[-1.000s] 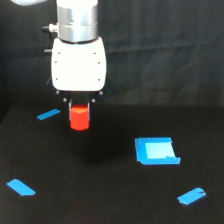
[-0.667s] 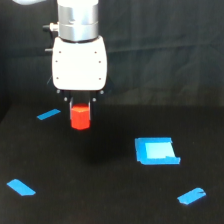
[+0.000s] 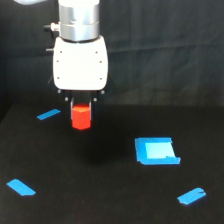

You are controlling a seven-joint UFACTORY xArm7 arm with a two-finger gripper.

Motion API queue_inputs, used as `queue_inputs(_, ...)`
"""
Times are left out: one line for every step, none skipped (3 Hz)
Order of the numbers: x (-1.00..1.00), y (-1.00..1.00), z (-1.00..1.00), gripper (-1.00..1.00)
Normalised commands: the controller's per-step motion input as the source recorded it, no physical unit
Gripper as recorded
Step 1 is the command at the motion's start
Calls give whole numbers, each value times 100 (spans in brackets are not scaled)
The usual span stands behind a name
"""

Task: Pick up the red object from the table

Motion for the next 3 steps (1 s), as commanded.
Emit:
queue_inputs(-3, 4, 5, -100)
queue_inputs(5, -9, -2, -99)
queue_inputs(1, 9, 2, -100)
